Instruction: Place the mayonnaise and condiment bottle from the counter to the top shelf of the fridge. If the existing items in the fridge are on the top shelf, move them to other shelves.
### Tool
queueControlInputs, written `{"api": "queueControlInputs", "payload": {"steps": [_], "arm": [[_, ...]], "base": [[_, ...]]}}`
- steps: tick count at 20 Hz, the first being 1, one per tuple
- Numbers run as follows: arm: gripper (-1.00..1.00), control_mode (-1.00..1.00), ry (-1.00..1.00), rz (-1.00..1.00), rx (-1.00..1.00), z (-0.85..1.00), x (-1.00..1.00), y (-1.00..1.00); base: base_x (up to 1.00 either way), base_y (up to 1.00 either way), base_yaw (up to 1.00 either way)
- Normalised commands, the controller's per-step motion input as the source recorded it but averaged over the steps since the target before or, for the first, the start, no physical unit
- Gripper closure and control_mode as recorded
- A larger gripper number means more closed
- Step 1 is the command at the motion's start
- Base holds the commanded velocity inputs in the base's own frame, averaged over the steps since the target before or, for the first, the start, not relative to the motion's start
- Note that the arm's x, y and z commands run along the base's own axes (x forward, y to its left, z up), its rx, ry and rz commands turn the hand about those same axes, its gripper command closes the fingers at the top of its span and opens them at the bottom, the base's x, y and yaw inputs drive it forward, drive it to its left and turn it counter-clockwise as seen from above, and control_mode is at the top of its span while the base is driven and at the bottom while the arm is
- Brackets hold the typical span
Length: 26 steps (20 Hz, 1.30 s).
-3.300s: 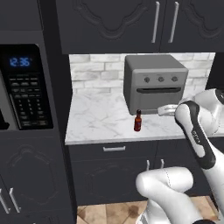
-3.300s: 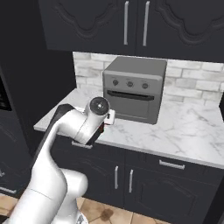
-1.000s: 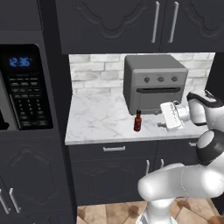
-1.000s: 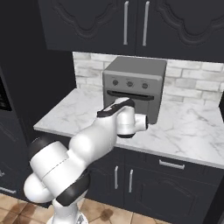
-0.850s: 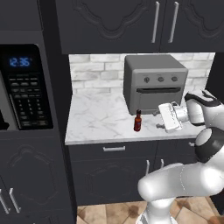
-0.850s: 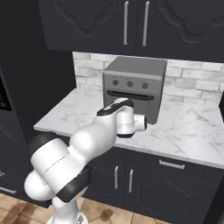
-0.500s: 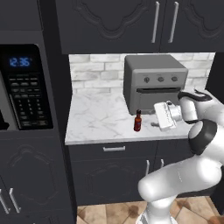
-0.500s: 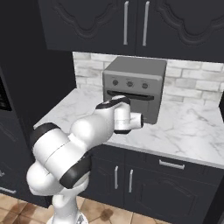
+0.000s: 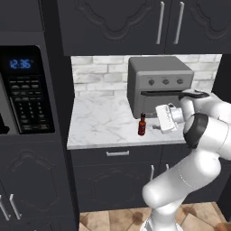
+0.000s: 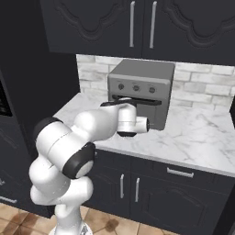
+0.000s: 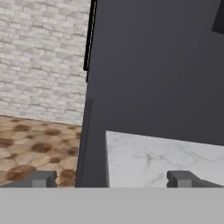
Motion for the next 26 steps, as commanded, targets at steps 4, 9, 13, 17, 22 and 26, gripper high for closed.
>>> {"api": "queueControlInputs", "payload": {"steps": [4,9,13,17,22,26], "arm": [[-1.0,-1.0,0.0,0.0,0.0,-0.03,0.12,0.0],[-1.0,-1.0,0.0,0.0,0.0,-0.01,0.03,0.07],[-1.0,-1.0,0.0,0.0,0.0,0.0,0.09,0.02],[-1.0,-1.0,0.0,-0.02,0.0,-0.01,0.09,0.11],[-1.0,-1.0,0.0,-0.02,0.0,-0.03,0.0,0.1],[-1.0,-1.0,0.0,-0.05,0.0,0.0,0.07,0.01]], "base": [[0.0,0.0,0.0],[0.0,0.0,0.0],[0.0,0.0,0.0],[0.0,0.0,0.0],[0.0,0.0,0.0],[0.0,0.0,0.0]]}}
